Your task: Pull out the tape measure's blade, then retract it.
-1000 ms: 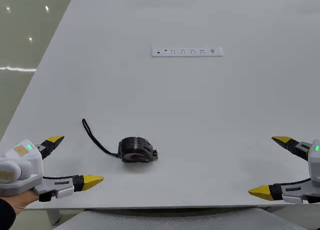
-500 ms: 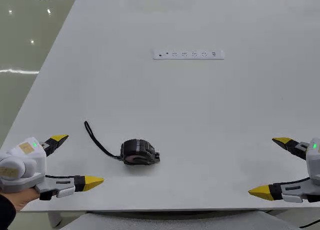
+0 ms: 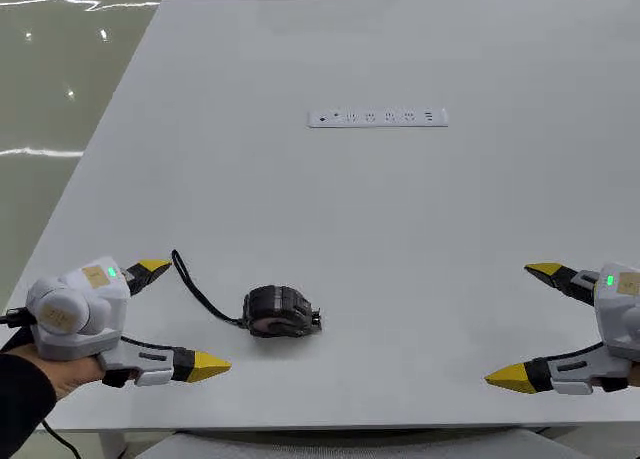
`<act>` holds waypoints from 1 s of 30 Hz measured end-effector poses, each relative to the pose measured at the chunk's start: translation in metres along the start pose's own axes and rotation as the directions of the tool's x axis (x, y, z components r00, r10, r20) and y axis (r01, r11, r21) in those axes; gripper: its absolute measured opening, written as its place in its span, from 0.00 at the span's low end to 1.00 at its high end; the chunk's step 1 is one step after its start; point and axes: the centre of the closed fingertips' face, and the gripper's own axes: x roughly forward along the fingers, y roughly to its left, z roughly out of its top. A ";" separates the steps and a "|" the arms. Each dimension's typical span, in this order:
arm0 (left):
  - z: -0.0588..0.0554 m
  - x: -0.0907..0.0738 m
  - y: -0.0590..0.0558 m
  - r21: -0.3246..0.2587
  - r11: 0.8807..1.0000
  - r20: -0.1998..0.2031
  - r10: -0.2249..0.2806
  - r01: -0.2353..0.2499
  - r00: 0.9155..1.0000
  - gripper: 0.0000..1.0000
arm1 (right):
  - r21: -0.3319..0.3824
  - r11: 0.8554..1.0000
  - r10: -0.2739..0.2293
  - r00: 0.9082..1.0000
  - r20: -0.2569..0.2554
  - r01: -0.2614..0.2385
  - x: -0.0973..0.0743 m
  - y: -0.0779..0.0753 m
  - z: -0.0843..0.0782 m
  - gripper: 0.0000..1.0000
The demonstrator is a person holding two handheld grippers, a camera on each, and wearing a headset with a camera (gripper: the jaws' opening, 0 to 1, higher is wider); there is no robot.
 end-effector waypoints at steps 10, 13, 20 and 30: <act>0.002 0.021 -0.013 0.126 0.984 -0.141 -0.104 0.122 0.985 0.99 | -0.013 0.999 0.036 0.999 0.014 -0.036 0.013 0.004 0.016 1.00; 0.009 0.028 -0.011 0.148 0.980 -0.153 -0.112 0.135 0.982 0.98 | -0.027 0.998 0.048 0.999 0.013 -0.048 0.019 0.008 0.021 1.00; 0.022 0.038 -0.013 0.181 0.966 -0.205 -0.149 0.186 0.968 1.00 | -0.031 0.998 0.056 0.998 0.021 -0.055 0.028 0.009 0.032 1.00; 0.024 0.060 -0.026 0.240 0.920 -0.333 -0.221 0.309 0.917 1.00 | -0.069 0.993 0.093 0.996 0.011 -0.092 0.050 0.012 0.045 1.00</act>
